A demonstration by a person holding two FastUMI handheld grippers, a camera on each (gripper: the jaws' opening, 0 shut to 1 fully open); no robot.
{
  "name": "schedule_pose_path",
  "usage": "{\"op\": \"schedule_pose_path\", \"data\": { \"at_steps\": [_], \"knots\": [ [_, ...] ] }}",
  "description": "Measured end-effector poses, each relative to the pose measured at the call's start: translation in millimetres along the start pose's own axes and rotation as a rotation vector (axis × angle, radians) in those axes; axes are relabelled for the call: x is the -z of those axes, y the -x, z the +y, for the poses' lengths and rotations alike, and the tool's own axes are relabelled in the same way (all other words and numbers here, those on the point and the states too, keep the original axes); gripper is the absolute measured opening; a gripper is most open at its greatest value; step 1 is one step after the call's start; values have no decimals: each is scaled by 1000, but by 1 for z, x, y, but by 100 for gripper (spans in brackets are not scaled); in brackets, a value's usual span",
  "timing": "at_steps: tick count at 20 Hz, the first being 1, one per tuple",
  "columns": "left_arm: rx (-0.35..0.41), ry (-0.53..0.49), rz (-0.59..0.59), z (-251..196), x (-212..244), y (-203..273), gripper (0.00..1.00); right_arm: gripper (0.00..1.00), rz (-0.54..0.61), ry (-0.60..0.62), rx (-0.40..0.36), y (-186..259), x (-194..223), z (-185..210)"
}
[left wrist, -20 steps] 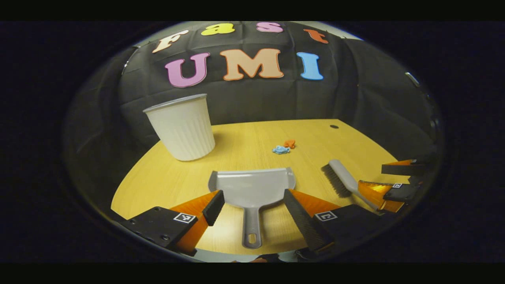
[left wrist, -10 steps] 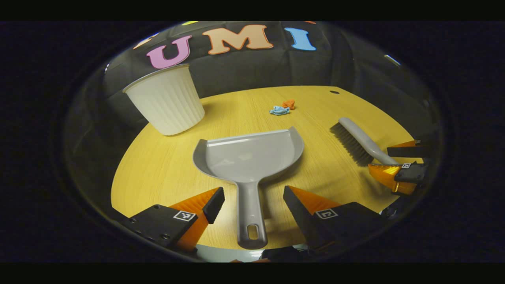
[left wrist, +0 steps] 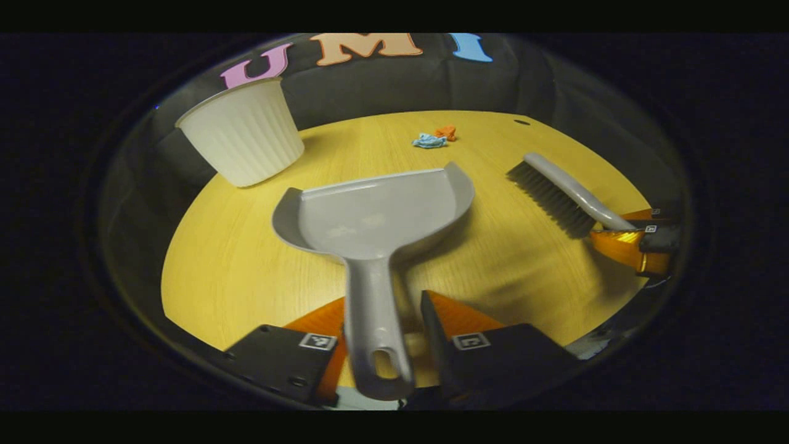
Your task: Pick up the small broom and dustpan from the desktop, sweep the trash into the dustpan with the broom, and then empty the trash into the garbage bin.
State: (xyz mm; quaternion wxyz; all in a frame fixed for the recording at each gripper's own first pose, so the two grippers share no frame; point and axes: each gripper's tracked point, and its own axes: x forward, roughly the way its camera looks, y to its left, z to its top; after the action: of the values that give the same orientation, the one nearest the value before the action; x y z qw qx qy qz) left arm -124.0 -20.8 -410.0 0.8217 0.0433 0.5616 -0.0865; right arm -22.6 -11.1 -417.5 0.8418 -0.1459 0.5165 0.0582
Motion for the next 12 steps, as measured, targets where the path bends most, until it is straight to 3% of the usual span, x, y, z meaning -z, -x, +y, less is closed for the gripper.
{"op": "schedule_pose_path", "data": {
  "at_steps": [1, 2, 8, 12],
  "knots": [
    [4, 15, -8, 3, -2, -2, 36, 22, -10, -9, -8, 3, -3, -2],
    [18, 37, -13, 0, -4, 1, 33, 21, -23, -13, -15, 4, -7, -5],
    [6, 59, -120, -2, -43, 24, 32, 22, -131, 8, -44, 29, -34, -39],
    [-49, 6, -169, -9, -70, 44, 29, 19, -193, 33, -77, 40, -56, -65]
  ]
}}
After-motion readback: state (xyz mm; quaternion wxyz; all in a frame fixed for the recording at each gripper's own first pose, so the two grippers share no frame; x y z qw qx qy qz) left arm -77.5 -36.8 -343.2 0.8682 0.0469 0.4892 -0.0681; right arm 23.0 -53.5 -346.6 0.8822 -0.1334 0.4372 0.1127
